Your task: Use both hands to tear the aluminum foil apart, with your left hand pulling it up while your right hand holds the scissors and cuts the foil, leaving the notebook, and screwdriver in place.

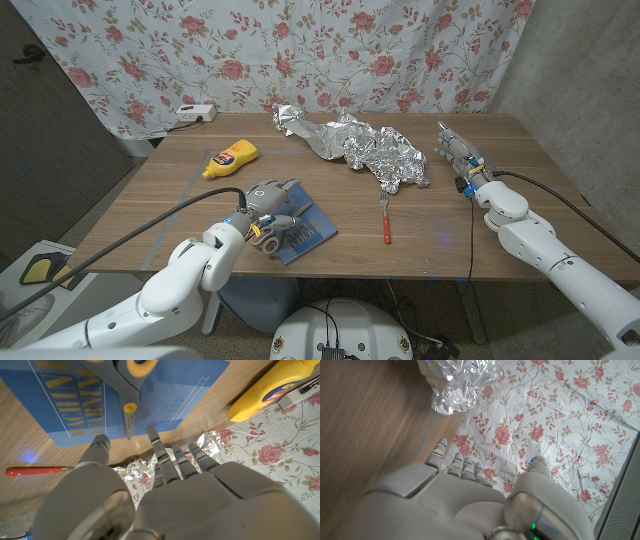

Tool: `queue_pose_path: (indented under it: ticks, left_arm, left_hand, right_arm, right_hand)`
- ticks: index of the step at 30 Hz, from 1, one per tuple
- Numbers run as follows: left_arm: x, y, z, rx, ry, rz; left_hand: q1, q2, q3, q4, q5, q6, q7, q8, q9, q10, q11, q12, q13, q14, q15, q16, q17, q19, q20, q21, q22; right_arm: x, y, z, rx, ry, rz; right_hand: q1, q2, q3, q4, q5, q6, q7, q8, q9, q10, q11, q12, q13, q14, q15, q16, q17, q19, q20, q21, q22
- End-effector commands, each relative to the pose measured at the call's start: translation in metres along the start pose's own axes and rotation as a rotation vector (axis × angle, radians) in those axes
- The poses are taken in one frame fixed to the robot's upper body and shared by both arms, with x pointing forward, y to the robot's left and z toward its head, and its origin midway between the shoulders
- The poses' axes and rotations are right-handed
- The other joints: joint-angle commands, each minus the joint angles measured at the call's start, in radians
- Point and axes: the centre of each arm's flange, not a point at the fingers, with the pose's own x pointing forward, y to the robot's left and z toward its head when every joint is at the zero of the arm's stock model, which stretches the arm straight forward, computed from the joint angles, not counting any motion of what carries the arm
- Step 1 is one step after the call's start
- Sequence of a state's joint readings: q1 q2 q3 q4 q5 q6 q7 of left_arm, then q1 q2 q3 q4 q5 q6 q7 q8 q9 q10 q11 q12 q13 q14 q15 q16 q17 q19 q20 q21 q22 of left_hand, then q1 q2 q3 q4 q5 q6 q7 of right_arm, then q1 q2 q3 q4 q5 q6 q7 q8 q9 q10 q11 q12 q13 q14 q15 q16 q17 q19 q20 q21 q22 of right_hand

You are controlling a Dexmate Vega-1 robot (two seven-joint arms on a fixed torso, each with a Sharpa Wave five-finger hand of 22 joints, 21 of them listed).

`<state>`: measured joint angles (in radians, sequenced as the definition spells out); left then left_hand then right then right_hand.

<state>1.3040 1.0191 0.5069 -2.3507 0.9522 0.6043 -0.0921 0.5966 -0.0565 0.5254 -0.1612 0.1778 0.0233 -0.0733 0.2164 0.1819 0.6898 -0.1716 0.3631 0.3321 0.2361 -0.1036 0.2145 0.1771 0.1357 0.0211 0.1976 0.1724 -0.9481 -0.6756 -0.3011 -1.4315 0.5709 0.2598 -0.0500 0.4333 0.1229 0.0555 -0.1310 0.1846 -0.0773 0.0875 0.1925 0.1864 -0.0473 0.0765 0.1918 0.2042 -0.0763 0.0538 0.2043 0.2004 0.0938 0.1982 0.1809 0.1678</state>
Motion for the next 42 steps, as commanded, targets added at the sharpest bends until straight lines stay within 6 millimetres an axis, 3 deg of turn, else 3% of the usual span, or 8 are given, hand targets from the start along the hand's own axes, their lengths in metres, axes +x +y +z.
queue_pose_path:
  ticks: [1, 16, 42]
  left_arm:
    - [-0.007, 0.002, -0.004, 0.009, 0.020, 0.005]
    - [-0.012, 0.000, -0.011, 0.014, 0.036, -0.016]
    - [-0.015, -0.012, -0.007, 0.014, 0.051, -0.007]
  left_hand:
    - [0.011, 0.001, -0.005, 0.002, -0.003, 0.006, -0.002, -0.002, 0.001, 0.005, -0.004, 0.004, 0.005, 0.008, -0.005, -0.002, -0.001, 0.006, 0.002, -0.001, 0.002]
    - [0.016, 0.002, -0.006, 0.002, -0.003, 0.008, -0.003, -0.006, 0.001, 0.006, -0.004, 0.005, 0.009, 0.010, -0.004, -0.006, -0.001, 0.007, 0.007, -0.002, 0.002]
    - [0.046, 0.021, 0.003, -0.003, 0.000, 0.025, -0.014, -0.007, 0.002, 0.027, -0.010, 0.012, 0.019, 0.029, -0.013, -0.007, -0.001, 0.017, 0.005, 0.000, 0.002]
  right_arm:
    - [0.000, 0.001, 0.000, 0.005, 0.001, -0.001]
    - [-0.002, 0.001, 0.000, 0.002, 0.007, -0.005]
    - [-0.003, 0.002, 0.000, -0.004, 0.018, 0.004]
  right_hand:
    - [0.012, -0.003, 0.006, -0.001, -0.002, -0.002, -0.007, 0.001, 0.002, -0.005, 0.003, 0.003, 0.002, -0.010, -0.002, -0.001, 0.002, -0.005, 0.004, 0.004, 0.002]
    - [0.013, -0.002, 0.009, -0.001, -0.002, -0.001, -0.006, 0.001, 0.002, -0.005, 0.006, 0.005, 0.002, -0.010, -0.003, 0.000, 0.002, -0.005, 0.004, 0.005, 0.002]
    - [0.014, -0.002, 0.013, -0.001, -0.002, -0.001, -0.009, 0.002, 0.002, 0.004, 0.006, 0.011, 0.002, -0.010, -0.002, 0.002, 0.002, -0.004, 0.002, 0.006, 0.002]
